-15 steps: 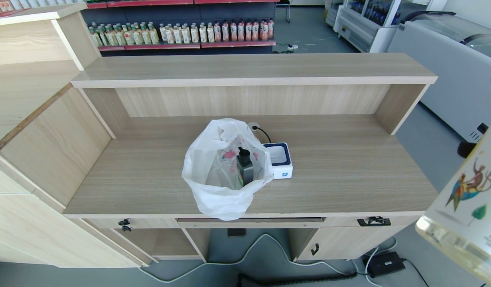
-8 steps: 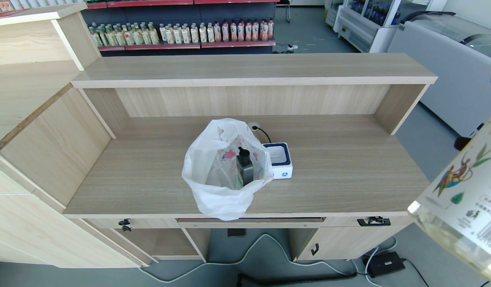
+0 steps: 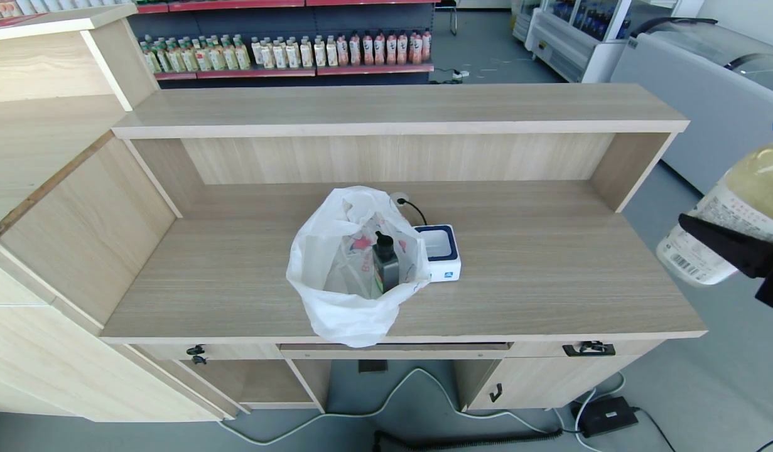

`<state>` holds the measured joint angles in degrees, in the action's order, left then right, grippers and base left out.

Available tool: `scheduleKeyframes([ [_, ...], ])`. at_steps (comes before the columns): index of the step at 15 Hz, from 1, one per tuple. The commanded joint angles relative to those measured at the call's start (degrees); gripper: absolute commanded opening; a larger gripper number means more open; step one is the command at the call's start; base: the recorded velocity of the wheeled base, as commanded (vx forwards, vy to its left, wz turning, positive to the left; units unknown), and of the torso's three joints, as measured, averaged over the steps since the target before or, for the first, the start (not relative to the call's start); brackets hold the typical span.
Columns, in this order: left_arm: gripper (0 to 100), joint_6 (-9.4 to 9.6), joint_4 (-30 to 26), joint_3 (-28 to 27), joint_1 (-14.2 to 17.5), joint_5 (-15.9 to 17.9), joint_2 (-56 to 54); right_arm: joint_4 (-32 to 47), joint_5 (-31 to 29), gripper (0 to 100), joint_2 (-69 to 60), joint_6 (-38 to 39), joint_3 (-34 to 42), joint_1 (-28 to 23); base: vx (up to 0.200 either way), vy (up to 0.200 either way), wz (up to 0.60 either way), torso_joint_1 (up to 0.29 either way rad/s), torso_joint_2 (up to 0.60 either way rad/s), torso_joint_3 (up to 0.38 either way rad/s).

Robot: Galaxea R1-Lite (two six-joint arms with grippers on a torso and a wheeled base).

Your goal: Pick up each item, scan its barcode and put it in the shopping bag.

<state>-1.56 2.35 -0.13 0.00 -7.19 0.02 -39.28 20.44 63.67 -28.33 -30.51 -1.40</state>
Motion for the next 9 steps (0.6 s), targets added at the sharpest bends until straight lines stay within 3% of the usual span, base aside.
scheduleKeyframes([
  [1,100,-0.02,0.0,0.0,0.0,0.0,0.0,-11.0,-1.5,0,6.8,-9.5,7.1,-13.9,0.0,0.0,0.0,0.0,0.0,0.0],
  [4,100,-0.02,0.0,0.0,0.0,0.0,0.0,-16.9,-1.6,0,9.0,-13.1,7.0,-19.7,0.0,0.0,0.0,0.0,0.0,0.0],
  [7,100,-0.02,0.0,0.0,0.0,0.0,0.0,-19.4,-1.5,0,11.7,-15.7,6.7,-20.2,0.0,0.0,0.0,0.0,0.0,0.0],
  [9,100,-0.02,0.0,0.0,0.0,0.0,0.0,-19.6,-1.7,0,13.8,-19.1,6.3,-20.2,0.0,0.0,0.6,-0.005,0.0,0.0],
])
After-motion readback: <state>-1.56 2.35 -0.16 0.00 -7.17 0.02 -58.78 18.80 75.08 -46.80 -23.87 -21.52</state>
